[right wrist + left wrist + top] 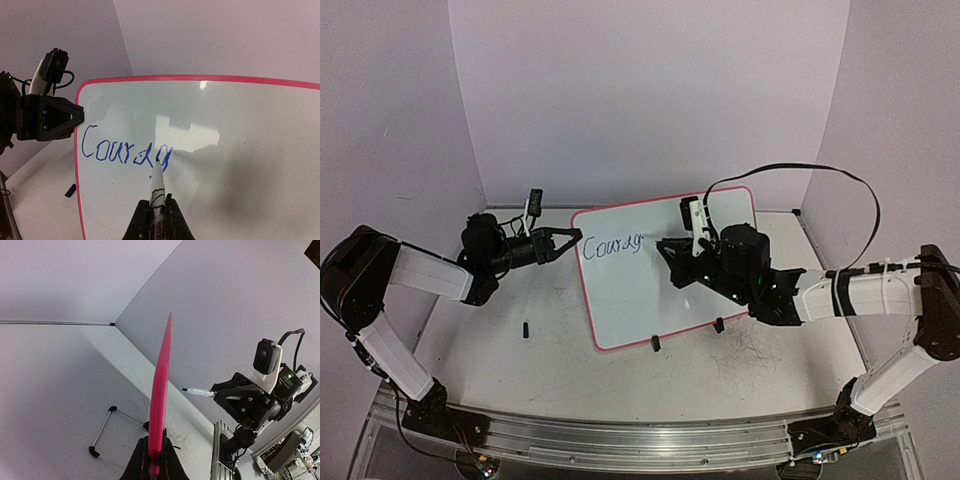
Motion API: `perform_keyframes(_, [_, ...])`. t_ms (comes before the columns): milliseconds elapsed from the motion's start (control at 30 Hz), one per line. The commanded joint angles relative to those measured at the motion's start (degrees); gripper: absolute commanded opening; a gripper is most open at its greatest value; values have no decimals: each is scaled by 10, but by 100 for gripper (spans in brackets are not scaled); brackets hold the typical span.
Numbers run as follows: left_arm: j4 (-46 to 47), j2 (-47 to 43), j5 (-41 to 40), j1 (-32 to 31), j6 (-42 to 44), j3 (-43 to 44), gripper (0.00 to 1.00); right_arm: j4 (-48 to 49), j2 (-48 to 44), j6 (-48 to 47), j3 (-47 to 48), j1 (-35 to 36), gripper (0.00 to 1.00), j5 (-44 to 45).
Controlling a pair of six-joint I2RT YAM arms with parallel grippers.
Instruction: Write a sentence on the whiteboard
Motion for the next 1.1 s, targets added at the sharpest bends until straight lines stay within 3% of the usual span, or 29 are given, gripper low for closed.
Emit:
perform_keyframes(0, [3,-7,17,-9,-13,4,0,14,-3,-6,11,-7,0,-3])
perform_keyframes(1067, [2,-6,20,-9,-13,8,0,25,23,12,8,-23,0,45])
